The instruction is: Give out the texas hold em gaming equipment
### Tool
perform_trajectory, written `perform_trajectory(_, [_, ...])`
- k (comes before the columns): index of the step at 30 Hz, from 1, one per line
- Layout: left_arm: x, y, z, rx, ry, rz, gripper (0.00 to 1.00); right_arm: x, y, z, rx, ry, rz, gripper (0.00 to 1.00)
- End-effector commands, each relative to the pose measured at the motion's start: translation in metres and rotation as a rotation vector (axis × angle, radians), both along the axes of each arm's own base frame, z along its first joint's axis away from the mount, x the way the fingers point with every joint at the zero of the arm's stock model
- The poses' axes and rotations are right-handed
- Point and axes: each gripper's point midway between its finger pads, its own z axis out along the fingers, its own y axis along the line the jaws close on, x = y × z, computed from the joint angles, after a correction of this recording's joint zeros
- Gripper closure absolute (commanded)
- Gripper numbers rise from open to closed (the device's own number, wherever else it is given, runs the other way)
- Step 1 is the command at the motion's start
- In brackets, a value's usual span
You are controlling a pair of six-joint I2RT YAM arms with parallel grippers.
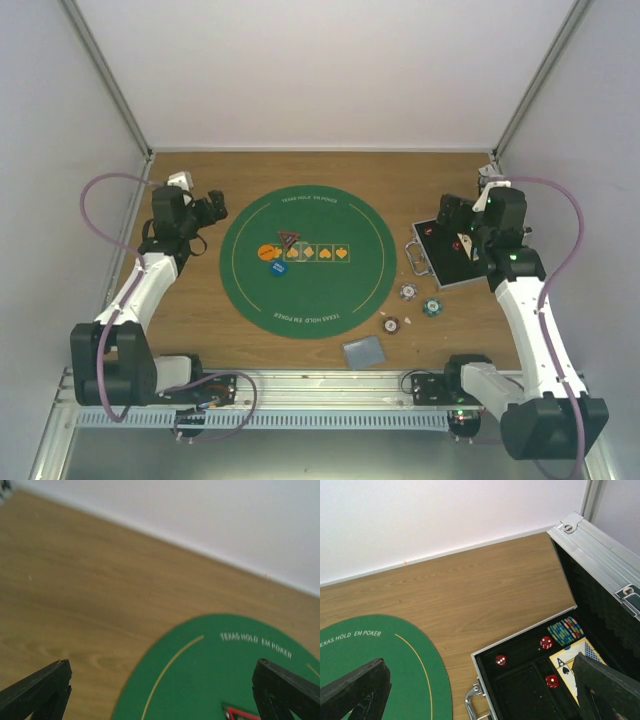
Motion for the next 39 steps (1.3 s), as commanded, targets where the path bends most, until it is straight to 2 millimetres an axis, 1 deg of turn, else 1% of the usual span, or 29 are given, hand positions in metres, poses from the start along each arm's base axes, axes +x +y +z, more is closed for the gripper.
perform_trajectory(1, [-0.011, -0.01, -0.034, -0.135, 0.2, -0.024, 0.01, 0.003, 0.003, -0.003, -0.017, -0.004, 0.025, 0.0])
perform_trajectory(3, [-0.014, -0.014, -0.04, -0.159, 0.242, -0.036, 0.01, 0.007, 0.002, 0.001, -0.027, -0.008, 0.021, 0.0])
perform_trajectory(5, [-0.02, -0.018, -0.04, -0.208, 0.249, -0.031, 0.01, 0.013, 0.004, 0.006, -0.038, -0.021, 0.04, 0.0])
perform_trajectory(6, [-0.024, -0.023, -0.04, -0.245, 0.25, -0.039, 0.01, 0.016, 0.011, 0.01, -0.026, -0.033, 0.075, 0.0])
perform_trajectory(8, [-0.031, -0.04, -0.041, -0.324, 0.263, -0.091, 0.01, 0.025, 0.022, 0.012, 0.002, -0.05, 0.135, 0.0])
perform_trajectory(10, [-0.039, -0.058, -0.047, -0.359, 0.297, -0.142, 0.01, 0.034, 0.036, 0.009, 0.041, -0.052, 0.205, 0.0])
perform_trajectory(13, [-0.053, -0.088, -0.055, -0.343, 0.347, -0.215, 0.05, 0.048, 0.062, -0.004, 0.1, -0.014, 0.289, 0.0])
perform_trajectory(17, [-0.069, -0.125, -0.053, -0.294, 0.359, -0.338, 0.12, 0.067, 0.103, -0.033, 0.134, 0.105, 0.385, 0.0])
perform_trajectory(18, [-0.074, -0.135, -0.053, -0.287, 0.364, -0.375, 0.13, 0.071, 0.115, -0.04, 0.155, 0.145, 0.41, 0.0])
perform_trajectory(19, [-0.078, -0.144, -0.054, -0.283, 0.371, -0.41, 0.14, 0.076, 0.128, -0.054, 0.183, 0.205, 0.443, 0.0])
perform_trajectory(20, [-0.082, -0.153, -0.055, -0.282, 0.379, -0.444, 0.15, 0.08, 0.141, -0.054, 0.2, 0.226, 0.471, 0.0])
perform_trajectory(22, [-0.089, -0.166, -0.06, -0.282, 0.392, -0.49, 0.21, 0.083, 0.166, -0.065, 0.22, 0.27, 0.531, 0.0])
perform_trajectory(23, [-0.092, -0.17, -0.062, -0.285, 0.399, -0.504, 0.22, 0.082, 0.181, -0.07, 0.218, 0.286, 0.564, 0.0])
perform_trajectory(24, [-0.094, -0.173, -0.065, -0.29, 0.404, -0.509, 0.24, 0.082, 0.191, -0.076, 0.214, 0.311, 0.587, 0.0])
perform_trajectory(26, [-0.098, -0.173, -0.068, -0.308, 0.414, -0.496, 0.25, 0.081, 0.208, -0.091, 0.191, 0.376, 0.623, 0.02])
perform_trajectory(28, [-0.098, -0.168, -0.069, -0.304, 0.418, -0.465, 0.25, 0.08, 0.222, -0.109, 0.144, 0.439, 0.644, 0.03])
perform_trajectory(29, [-0.098, -0.165, -0.068, -0.297, 0.417, -0.448, 0.25, 0.08, 0.229, -0.116, 0.109, 0.459, 0.647, 0.03])
perform_trajectory(32, [-0.094, -0.153, -0.058, -0.281, 0.387, -0.421, 0.25, 0.076, 0.251, -0.131, 0.009, 0.47, 0.662, 0.02])
perform_trajectory(34, [-0.089, -0.143, -0.051, -0.272, 0.361, -0.411, 0.24, 0.07, 0.267, -0.138, -0.031, 0.473, 0.679, 0.01])
perform_trajectory(36, [-0.084, -0.128, -0.049, -0.267, 0.346, -0.385, 0.24, 0.064, 0.282, -0.146, -0.073, 0.478, 0.701, 0.0])
perform_trajectory(39, [-0.074, -0.107, -0.043, -0.283, 0.325, -0.347, 0.24, 0.056, 0.298, -0.163, -0.161, 0.503, 0.705, 0.0])
